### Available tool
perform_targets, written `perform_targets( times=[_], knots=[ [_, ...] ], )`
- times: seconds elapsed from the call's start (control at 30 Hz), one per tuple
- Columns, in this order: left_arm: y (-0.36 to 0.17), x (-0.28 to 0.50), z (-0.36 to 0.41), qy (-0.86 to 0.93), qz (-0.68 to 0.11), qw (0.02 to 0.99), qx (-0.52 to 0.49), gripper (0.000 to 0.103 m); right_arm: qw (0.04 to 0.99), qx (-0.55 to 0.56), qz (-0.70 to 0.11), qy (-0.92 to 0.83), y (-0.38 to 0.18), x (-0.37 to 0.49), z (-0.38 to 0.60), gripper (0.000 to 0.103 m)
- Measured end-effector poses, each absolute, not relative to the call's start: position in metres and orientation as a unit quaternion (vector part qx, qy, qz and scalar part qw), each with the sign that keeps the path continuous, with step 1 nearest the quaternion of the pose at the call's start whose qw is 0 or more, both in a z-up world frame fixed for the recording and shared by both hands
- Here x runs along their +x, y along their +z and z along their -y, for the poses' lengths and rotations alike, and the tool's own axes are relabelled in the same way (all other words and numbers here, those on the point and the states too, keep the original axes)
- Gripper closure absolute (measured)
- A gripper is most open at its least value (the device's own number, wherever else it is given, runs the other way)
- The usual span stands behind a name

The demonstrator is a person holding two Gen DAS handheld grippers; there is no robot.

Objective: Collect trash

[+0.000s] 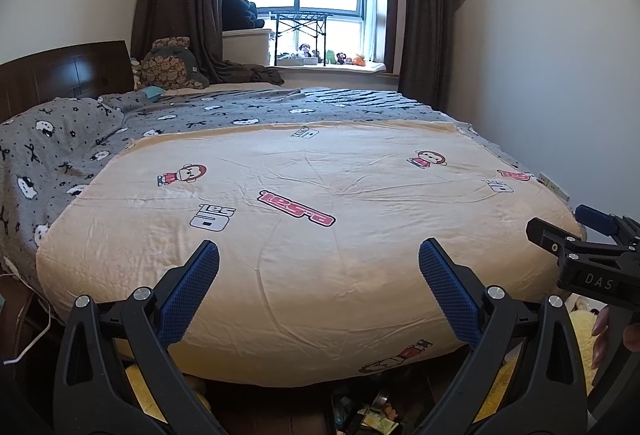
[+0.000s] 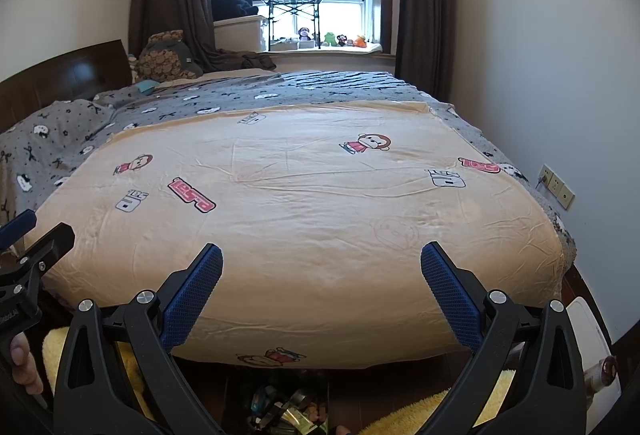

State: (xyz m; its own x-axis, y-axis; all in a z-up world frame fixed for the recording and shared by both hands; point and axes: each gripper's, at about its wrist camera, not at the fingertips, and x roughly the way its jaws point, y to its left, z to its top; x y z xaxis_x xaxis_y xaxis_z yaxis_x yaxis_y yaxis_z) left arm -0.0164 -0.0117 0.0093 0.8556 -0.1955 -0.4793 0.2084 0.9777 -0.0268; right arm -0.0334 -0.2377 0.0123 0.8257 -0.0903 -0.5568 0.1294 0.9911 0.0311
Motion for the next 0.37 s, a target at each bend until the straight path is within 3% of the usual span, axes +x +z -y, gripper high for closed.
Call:
perform_targets(
  times=[0.37],
  knots=[
    [0.0086,-0.0117,0.0102,-0.103,-0.260,0.960,0.005,0.008,0.955,0.033,-0.290,-0.058,0.0124,-0.0321,0.2370,0.004]
  ],
)
